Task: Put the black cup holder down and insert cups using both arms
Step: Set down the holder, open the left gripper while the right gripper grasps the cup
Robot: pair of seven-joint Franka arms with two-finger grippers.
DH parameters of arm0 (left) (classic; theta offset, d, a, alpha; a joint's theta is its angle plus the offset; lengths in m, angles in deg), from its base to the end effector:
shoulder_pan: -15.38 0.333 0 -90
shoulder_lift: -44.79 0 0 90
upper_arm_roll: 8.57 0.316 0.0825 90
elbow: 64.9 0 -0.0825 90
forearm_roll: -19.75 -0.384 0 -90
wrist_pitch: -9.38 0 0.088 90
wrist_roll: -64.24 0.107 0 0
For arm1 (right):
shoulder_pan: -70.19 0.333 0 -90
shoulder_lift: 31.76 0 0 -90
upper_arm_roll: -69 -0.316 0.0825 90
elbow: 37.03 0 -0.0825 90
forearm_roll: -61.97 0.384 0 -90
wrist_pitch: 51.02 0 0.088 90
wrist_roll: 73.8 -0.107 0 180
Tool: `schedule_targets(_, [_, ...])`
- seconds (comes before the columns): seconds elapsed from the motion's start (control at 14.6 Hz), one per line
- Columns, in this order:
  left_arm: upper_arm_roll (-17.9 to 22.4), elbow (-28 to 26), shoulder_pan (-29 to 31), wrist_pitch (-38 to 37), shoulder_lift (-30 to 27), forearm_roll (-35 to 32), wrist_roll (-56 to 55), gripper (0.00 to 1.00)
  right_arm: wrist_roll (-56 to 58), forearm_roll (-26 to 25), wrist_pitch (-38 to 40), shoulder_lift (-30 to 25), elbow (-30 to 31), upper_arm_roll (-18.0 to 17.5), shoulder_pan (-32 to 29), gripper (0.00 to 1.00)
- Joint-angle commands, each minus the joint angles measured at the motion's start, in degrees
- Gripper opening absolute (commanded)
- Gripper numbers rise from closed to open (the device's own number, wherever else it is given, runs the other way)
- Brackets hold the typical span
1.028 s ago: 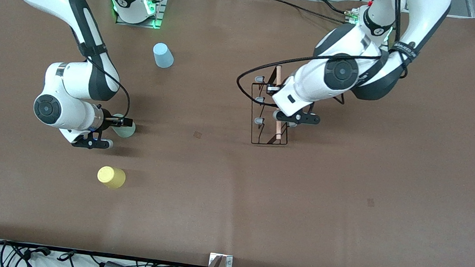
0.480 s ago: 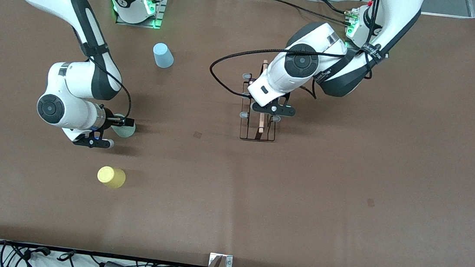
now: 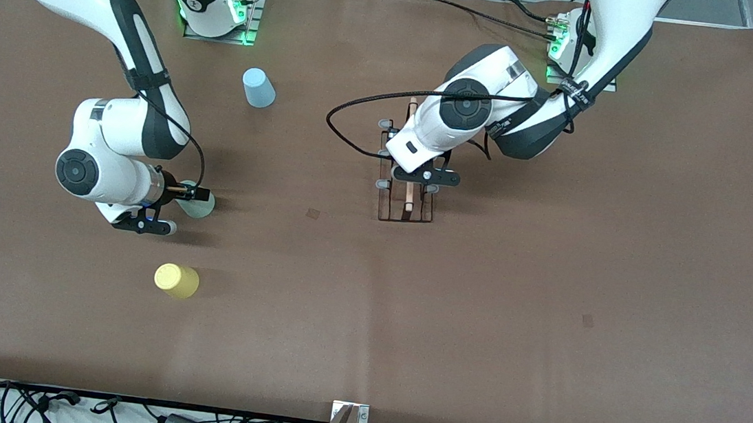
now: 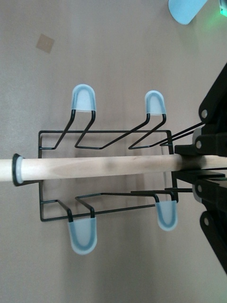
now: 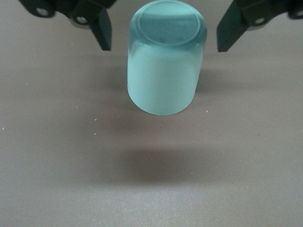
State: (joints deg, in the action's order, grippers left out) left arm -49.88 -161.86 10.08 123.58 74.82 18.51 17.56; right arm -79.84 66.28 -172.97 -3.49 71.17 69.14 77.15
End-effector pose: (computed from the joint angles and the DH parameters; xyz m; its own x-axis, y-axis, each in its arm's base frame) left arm 0.4838 -0.4346 0.3493 0.9550 0.0198 -0.2958 0.0645 -0.9878 0.1421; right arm 0.6004 0.0752 0.2251 0.9663 -0.0300 -0.2556 -0.0373 -0.9990 -0.0238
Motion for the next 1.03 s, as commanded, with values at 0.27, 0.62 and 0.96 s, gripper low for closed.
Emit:
schedule_targets(0.27, [0.3, 1.4, -1.7, -0.4, 1.2, -1.8, -4.1, 0.02, -0.6, -0.2, -0.4, -0.3, 0.3, 0.0, -0.6, 0.32])
schedule_targets(0.62, [0.2, 1.3, -1.8, -1.8, 1.2, -1.8, -5.0, 0.47, 0.5, -0.2, 2.3, -1.0, -4.5, 0.0, -0.5, 0.23])
schedule_targets(0.96, [-0.2, 4.7, -0.2, -12.3, -1.0, -1.7, -5.3, 0.58, 0.2, 0.0, 13.0, -1.2, -16.7, -0.6, 0.3, 0.24])
